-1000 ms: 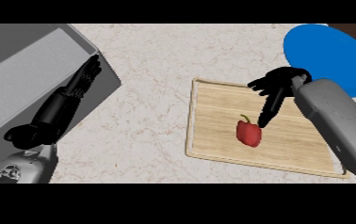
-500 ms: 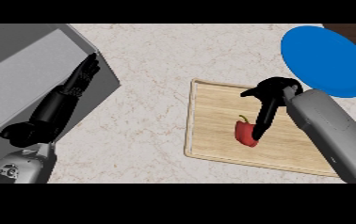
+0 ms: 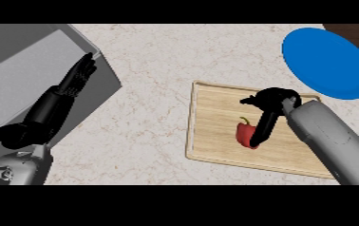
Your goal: Pick the bell pepper from the tray and place it in the plate
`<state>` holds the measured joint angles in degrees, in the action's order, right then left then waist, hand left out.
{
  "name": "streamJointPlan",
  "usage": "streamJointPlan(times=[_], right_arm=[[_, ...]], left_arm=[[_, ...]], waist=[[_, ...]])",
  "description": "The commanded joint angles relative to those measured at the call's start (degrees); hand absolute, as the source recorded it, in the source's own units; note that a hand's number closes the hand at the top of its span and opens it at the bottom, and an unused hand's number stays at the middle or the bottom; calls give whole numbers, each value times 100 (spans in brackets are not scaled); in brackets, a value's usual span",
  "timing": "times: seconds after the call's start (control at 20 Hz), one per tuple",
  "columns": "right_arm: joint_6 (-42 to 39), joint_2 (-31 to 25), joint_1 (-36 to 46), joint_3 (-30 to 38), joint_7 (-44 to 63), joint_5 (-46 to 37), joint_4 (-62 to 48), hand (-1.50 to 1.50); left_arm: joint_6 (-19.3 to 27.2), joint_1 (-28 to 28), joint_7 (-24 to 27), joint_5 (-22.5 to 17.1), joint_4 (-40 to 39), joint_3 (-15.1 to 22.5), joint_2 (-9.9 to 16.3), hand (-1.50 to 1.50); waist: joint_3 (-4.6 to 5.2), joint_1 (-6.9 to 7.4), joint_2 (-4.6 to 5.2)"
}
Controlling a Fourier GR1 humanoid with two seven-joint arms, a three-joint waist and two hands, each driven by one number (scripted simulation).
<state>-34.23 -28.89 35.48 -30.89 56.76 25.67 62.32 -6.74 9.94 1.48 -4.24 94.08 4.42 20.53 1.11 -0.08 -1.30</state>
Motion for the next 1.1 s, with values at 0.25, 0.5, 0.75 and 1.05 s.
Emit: streamJointPlan(times=[0.25, 0.5, 0.75, 1.05], right_arm=[[-113, 281, -343, -204, -154, -631, 274, 150], [1087, -348, -265, -1324, -1687, -3611, 1910, 150], [2680, -819, -730, -1915, -2105, -5453, 2636, 150], [4048, -1257, -1430, -1805, -1755, -6631, 3828, 150]], left_arm=[[109, 33, -26, 253, -85, 106, -236, 0], [7, -193, -88, 57, 117, 25, -145, 0], [36, -312, 94, 94, 8, -113, -92, 0], [127, 5, -124, 170, -43, -72, -215, 0]], waist=[[-110, -1, 130], [-137, -57, 2], [-128, -219, 31], [-112, -233, 75]])
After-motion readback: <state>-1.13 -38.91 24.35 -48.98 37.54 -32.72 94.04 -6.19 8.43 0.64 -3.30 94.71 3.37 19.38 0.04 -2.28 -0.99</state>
